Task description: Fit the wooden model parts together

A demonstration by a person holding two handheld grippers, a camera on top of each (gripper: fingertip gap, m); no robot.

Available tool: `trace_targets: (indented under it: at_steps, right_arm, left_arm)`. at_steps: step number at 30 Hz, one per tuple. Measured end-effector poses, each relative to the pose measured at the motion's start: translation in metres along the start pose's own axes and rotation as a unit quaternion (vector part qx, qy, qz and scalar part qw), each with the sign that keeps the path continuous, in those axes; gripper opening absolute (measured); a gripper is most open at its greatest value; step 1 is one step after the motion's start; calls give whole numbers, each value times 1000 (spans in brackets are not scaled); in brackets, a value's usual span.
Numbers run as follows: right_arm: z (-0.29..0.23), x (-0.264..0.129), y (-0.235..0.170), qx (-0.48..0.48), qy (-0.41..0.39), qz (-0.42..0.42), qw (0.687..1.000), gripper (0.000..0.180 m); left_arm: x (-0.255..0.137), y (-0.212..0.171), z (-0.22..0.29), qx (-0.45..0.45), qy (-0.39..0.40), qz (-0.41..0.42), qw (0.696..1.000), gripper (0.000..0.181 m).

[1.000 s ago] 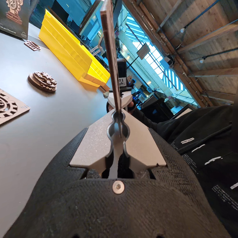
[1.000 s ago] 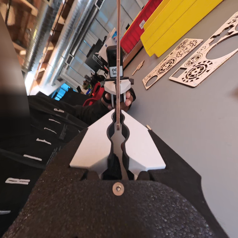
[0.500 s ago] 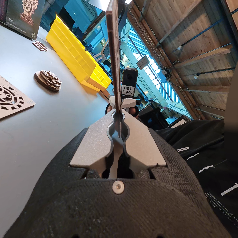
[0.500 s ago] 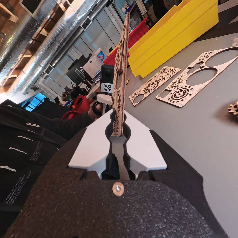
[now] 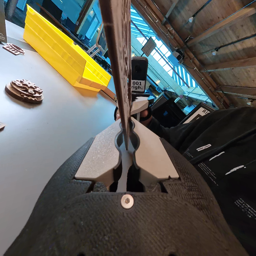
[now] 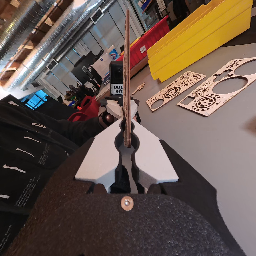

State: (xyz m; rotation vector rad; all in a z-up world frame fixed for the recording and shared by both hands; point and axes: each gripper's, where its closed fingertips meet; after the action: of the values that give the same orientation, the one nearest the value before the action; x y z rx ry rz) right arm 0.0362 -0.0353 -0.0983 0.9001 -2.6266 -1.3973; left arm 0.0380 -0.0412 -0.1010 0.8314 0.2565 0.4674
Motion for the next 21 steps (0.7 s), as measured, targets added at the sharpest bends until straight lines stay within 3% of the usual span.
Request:
trace_targets:
  at_steps: [9, 21]
  right_arm:
    - [-5, -41, -8, 3, -52, 24, 998, 2]
    - [7, -108, -61, 91, -113, 50, 988, 3]
  left_arm:
    - [41, 1, 12, 2, -8, -62, 998, 2]
    - [119, -35, 8, -104, -57, -141, 983, 3]
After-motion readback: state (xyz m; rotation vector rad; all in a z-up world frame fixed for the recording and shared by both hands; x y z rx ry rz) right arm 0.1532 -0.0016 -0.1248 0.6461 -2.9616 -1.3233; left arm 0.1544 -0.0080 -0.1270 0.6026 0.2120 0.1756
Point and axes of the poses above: each gripper's, where its closed fingertips meet, x out along the fingers, y out of its top, z = x × y across the jaws, and after that the axes turned 12 degrees about -z, right-handed
